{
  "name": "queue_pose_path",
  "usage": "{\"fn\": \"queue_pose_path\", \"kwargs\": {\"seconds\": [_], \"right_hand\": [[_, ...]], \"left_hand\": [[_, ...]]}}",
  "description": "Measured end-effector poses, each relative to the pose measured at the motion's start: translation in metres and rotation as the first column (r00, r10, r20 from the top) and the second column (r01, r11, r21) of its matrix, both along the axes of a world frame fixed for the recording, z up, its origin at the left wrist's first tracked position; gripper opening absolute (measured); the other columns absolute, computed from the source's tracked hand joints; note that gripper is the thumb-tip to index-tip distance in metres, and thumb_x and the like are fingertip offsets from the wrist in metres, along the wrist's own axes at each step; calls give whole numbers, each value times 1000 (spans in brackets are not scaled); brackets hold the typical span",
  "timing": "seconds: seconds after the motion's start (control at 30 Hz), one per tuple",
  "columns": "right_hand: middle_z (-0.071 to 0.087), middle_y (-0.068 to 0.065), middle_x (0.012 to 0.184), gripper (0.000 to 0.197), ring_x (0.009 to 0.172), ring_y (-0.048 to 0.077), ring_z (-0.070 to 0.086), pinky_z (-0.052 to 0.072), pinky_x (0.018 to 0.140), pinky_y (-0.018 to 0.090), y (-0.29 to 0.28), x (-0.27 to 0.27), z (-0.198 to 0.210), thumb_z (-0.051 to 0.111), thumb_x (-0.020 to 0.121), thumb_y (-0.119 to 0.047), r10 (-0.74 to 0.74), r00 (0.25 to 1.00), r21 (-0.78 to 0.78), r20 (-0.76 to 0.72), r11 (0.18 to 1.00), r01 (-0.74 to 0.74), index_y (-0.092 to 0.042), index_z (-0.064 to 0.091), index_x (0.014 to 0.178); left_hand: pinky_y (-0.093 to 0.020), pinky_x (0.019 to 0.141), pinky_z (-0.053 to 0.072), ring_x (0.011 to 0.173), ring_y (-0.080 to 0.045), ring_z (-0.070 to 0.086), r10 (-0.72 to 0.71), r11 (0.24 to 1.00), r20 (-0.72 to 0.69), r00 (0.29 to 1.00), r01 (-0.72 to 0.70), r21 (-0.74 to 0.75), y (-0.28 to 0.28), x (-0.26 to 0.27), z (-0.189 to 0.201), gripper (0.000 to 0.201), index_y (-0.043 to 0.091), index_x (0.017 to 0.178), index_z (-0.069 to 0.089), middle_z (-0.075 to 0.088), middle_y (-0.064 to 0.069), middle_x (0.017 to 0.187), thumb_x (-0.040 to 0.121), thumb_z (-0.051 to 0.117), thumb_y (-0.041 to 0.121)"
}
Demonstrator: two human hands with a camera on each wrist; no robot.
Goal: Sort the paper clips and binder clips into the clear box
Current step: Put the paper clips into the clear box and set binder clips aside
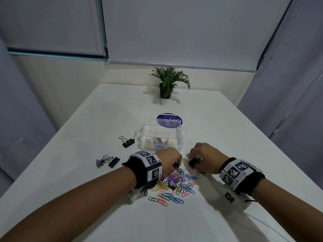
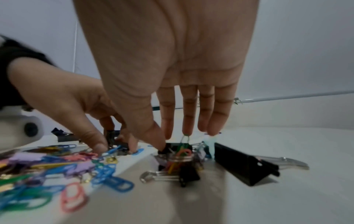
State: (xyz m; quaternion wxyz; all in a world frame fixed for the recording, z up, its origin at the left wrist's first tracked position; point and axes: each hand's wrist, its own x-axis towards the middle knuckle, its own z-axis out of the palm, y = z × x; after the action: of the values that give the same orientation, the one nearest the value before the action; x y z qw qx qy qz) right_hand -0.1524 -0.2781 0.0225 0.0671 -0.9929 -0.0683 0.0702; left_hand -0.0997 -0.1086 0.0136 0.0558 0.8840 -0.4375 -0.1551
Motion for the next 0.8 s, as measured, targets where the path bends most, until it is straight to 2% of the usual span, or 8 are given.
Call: {"fn": "queue_pose_path", "kwargs": {"seconds": [0.13, 0.2, 0.33, 0.4, 0.47, 0.6, 0.7, 0.8], "right_hand": [[59, 3, 97, 29, 81, 17, 53, 42, 72, 23, 8, -11, 7, 65, 72, -13, 69, 998, 98, 15, 993, -70, -19, 66, 100], [58, -2, 90, 31, 75, 13, 51, 41, 68, 20, 11, -19, 8, 70, 70, -19, 110, 993, 116, -38, 988, -105, -20, 65, 101], [58, -2, 110, 73, 95, 16, 55, 45, 84, 25, 14, -30, -1, 81, 58, -47, 72, 978, 69, -198, 996, -59, -25, 51, 122], [48, -3, 106, 85, 95, 16, 49, 42, 85, 25, 15, -31, -7, 83, 54, -49, 46, 976, 79, -211, 996, -30, -25, 46, 126], [42, -5, 100, 82, 90, 16, 47, 42, 81, 25, 18, -29, -11, 84, 54, -45, 20, 977, 112, -212, 994, 3, -25, 47, 124], [57, -2, 82, 48, 74, 29, 62, 57, 72, 39, 22, -26, -18, 87, 57, -25, -7, 971, 317, -238, 945, 85, -26, 56, 93], [56, -7, 67, 35, 64, 22, 58, 53, 64, 32, 21, -23, -18, 83, 64, -15, -16, 966, 389, -257, 913, 119, -29, 54, 76], [57, -4, 65, 27, 61, 21, 59, 51, 57, 23, 18, -23, -19, 79, 69, -11, -30, 962, 426, -271, 892, 148, -26, 57, 73]], "left_hand": [[-31, 81, 45, 106, -27, 56, 61, 996, -6, 998, -61, -59, 5, 1, 0, 28, 8, 112, 57, 61, -12, 115, 83, 57, 6], [-30, 76, 44, 94, -24, 57, 93, 989, -35, 995, -96, -112, 11, 2, 3, 28, 7, 109, 58, 63, -10, 108, 81, 59, 6], [-26, 73, 42, 85, -17, 53, 157, 969, -34, 987, -161, -190, 29, 9, 10, 25, 10, 105, 59, 65, -7, 103, 81, 62, 8], [-26, 73, 41, 91, -20, 57, 165, 969, 15, 986, -159, -189, 39, 12, 15, 24, 11, 104, 58, 65, -6, 105, 80, 61, 8], [-26, 72, 41, 89, -20, 56, 174, 974, 76, 982, -161, -158, 50, 15, 18, 23, 12, 104, 57, 65, -5, 104, 81, 59, 9], [-31, 76, 46, 83, -18, 51, 254, 967, 134, 958, -248, -60, 75, 21, 14, 19, 16, 100, 55, 64, -5, 104, 81, 57, 12], [-25, 67, 40, 85, -17, 49, 289, 956, 119, 950, -294, 26, 93, 26, 10, 17, 16, 98, 56, 63, -5, 104, 81, 56, 12], [-21, 60, 34, 86, -14, 45, 321, 937, 100, 942, -331, 111, 105, 29, 7, 19, 14, 102, 56, 61, -5, 108, 82, 56, 12]]}}
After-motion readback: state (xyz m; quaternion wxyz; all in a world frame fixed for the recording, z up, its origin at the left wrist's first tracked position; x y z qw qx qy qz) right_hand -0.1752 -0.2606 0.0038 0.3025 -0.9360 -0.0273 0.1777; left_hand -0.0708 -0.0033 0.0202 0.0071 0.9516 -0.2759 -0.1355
